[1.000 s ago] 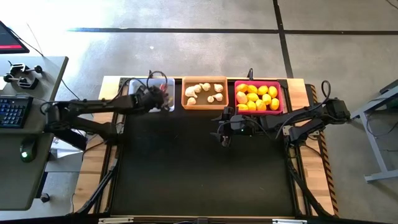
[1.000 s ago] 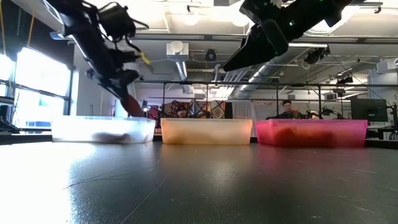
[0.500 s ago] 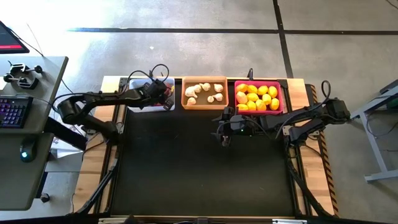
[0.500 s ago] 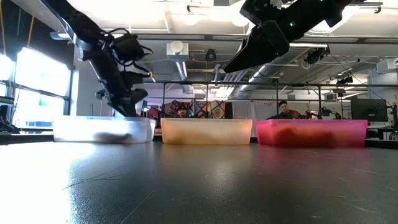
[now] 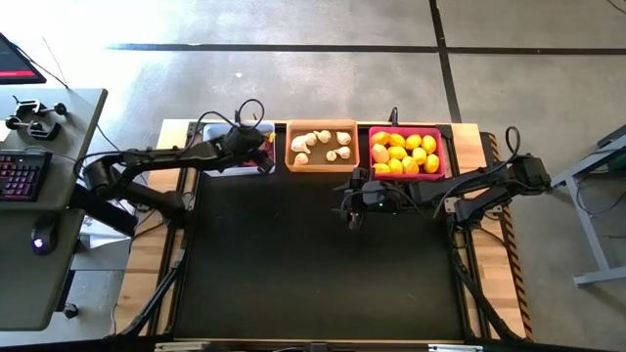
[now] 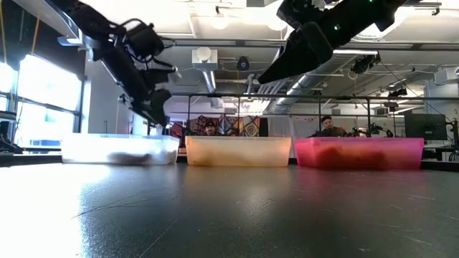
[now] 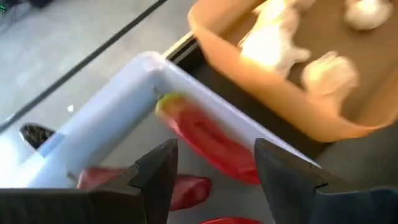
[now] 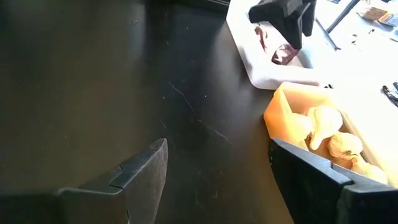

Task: Sort produce into baskets
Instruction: Return to Home Position

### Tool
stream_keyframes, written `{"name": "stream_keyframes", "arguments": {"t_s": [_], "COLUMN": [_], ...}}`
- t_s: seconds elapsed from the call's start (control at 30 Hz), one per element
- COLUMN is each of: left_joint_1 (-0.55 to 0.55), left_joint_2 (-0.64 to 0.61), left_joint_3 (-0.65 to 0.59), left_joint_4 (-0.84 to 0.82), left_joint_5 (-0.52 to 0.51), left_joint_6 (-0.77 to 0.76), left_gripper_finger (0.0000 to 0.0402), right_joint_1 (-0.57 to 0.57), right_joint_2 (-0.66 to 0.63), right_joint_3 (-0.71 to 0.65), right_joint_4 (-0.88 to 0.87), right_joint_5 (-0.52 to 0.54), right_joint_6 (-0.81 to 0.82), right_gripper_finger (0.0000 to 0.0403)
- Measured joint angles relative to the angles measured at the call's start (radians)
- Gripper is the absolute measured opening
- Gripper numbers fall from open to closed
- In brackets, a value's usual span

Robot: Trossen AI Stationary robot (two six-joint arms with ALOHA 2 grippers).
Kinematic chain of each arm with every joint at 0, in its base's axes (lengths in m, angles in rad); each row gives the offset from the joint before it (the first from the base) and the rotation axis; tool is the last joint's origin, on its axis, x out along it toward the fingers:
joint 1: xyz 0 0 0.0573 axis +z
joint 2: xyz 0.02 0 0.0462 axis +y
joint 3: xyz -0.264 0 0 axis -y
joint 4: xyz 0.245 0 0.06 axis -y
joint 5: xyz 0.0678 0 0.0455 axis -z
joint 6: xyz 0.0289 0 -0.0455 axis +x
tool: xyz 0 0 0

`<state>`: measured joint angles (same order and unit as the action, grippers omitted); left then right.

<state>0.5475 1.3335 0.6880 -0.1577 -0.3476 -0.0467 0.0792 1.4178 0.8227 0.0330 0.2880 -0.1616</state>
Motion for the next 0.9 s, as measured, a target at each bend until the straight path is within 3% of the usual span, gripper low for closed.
{"name": "stream_keyframes", "arguments": {"t_s": [0.1,0.23,0.4,0.63,0.9], "left_joint_1": [-0.036,-0.091,-0.124,-0.156,-0.198], "left_joint_2": [-0.034,-0.090,-0.157,-0.243,-0.302], "left_joint_3": [-0.015,-0.110,-0.224,-0.321,-0.387], "left_joint_4": [0.054,0.281,0.520,0.678,0.754], "left_joint_5": [-0.002,0.024,0.209,0.357,0.398], "left_joint_6": [0.016,0.062,0.097,0.112,0.130], "left_gripper_finger": [0.0204,0.0201,0.0192,0.0174,0.0149], "right_joint_1": [0.000,-0.014,-0.049,-0.087,-0.127], "right_joint_2": [0.000,0.000,0.000,-0.080,-0.316], "right_joint_3": [-0.019,-0.122,-0.226,-0.283,-0.439], "right_joint_4": [0.045,0.262,0.426,0.419,0.410], "right_joint_5": [-0.003,-0.063,-0.071,-0.142,-0.144], "right_joint_6": [0.000,-0.011,0.000,-0.040,-0.047], "right_gripper_finger": [0.0263,0.0225,0.0143,0.0013,0.0003]}}
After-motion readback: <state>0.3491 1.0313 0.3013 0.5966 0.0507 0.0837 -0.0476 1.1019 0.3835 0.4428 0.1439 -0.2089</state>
